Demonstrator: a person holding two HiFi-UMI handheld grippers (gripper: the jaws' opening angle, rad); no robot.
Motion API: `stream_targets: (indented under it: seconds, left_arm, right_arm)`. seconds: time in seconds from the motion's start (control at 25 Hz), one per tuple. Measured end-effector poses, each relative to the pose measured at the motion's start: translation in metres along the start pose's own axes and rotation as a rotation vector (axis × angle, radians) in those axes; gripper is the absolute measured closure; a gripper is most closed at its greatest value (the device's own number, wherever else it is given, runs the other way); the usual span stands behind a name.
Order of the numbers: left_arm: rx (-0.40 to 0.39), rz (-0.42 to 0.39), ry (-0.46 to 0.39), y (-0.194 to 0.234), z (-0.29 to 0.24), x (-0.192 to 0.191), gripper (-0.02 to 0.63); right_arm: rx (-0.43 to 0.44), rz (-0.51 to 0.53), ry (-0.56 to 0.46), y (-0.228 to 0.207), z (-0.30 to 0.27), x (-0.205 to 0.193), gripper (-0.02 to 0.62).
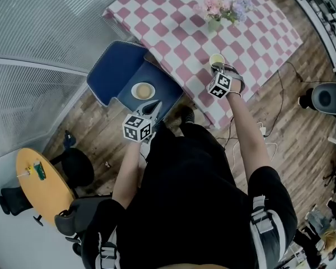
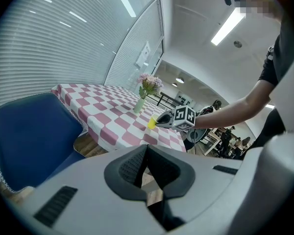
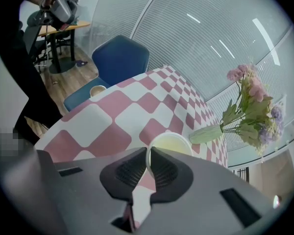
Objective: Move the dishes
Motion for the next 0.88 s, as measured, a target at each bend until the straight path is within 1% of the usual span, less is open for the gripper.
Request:
stream_targets:
  seconds: [0.2, 0.4, 0.88]
  left_arm:
    - [0.02, 0.002, 0.001, -0.01, -0.016, 0.002, 0.584]
    - [0.036, 0.005, -0.005, -0.019, -0.028, 0.003, 0.584]
    - [0.067, 0.009, -0.018, -0.028, -0.04, 0.006, 0.584]
  right_arm:
    - [0.013, -0.026, 0.003, -0.013, -0.006, -0.023, 0.555]
    - [0.017, -0.053, -0.002, -0.025, -0.01, -0.037, 0.554]
    - [0.031, -0.042, -0.016, -0.037, -0.014, -0.046, 0.537]
Point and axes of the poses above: the fingertips, and each gripper's own axes: z backward along the fingers, y to its left, x out of its top, the point moved 5 cm from there along z, backward along the fingers, and after that the axes turned 8 degrees about -y, right-handed, at the moved point
